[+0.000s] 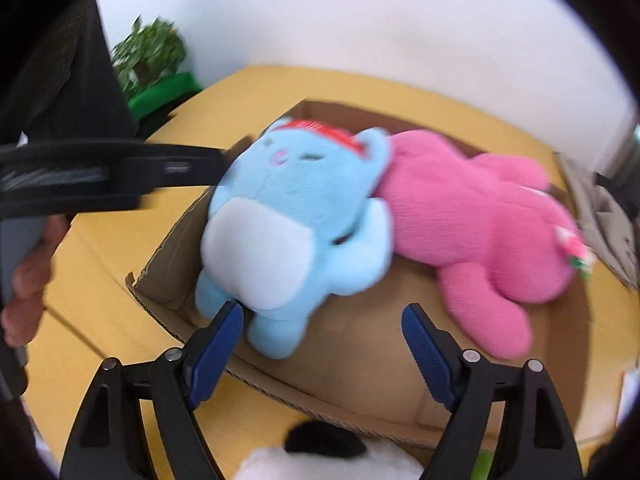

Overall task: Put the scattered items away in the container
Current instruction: 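Lift the blue bear with both grippers into the box and release, then move both tools back toward the white panda on the table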

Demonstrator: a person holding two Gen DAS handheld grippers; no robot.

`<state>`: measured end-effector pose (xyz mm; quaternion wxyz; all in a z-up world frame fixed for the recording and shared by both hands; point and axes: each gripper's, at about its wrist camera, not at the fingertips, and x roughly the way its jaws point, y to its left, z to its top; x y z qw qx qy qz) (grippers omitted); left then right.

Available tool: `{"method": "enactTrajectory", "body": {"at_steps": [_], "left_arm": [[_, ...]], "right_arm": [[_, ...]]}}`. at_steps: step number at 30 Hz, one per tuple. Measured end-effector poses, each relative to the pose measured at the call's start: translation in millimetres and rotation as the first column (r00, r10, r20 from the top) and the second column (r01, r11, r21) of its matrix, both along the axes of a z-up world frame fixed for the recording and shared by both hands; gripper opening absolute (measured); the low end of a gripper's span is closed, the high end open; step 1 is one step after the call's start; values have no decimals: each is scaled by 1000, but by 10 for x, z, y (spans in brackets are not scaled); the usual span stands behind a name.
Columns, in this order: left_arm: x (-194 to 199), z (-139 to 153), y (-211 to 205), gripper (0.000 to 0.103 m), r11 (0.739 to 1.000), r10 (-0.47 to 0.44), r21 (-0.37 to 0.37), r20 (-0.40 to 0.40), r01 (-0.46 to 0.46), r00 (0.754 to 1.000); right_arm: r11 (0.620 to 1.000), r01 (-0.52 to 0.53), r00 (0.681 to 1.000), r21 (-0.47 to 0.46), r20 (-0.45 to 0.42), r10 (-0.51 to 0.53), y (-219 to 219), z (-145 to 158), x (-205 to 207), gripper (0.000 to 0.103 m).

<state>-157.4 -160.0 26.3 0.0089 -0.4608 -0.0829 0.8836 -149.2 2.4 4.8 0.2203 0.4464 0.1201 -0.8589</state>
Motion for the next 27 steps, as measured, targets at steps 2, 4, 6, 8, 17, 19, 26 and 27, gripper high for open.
{"method": "enactTrajectory", "body": {"at_steps": [2,4,6,8,17,19,26,27], "left_arm": [[189,114,35,92,999,30,-38,-30,-31,999],[379,228,71,99,995,59,-75,-61,-63,996],[569,336,113,102,989,85,-112,-93,-95,992],[764,330,268,102,981,86,-164,-114,-105,990],[1253,196,901,102,980,51,-185,-102,-70,993],[1279,171,969,102,981,55,-179,-90,-71,994],[1379,201,1112,102,984,46,-165,-82,-59,996],[1393,214,1115,102,985,46,-163,-84,-59,995]], "right_arm": [[999,32,999,7,-14,-32,112,79,123,82],[998,61,998,21,-31,-60,152,110,-9,82],[996,78,996,31,-48,-77,268,138,112,82],[995,88,994,38,-64,-85,363,149,219,82],[992,111,989,58,-103,-104,857,241,701,82],[990,126,987,63,-106,-119,935,246,734,82],[984,168,981,63,-111,-160,1130,263,815,82],[983,173,980,64,-111,-165,1149,265,828,82]]}}
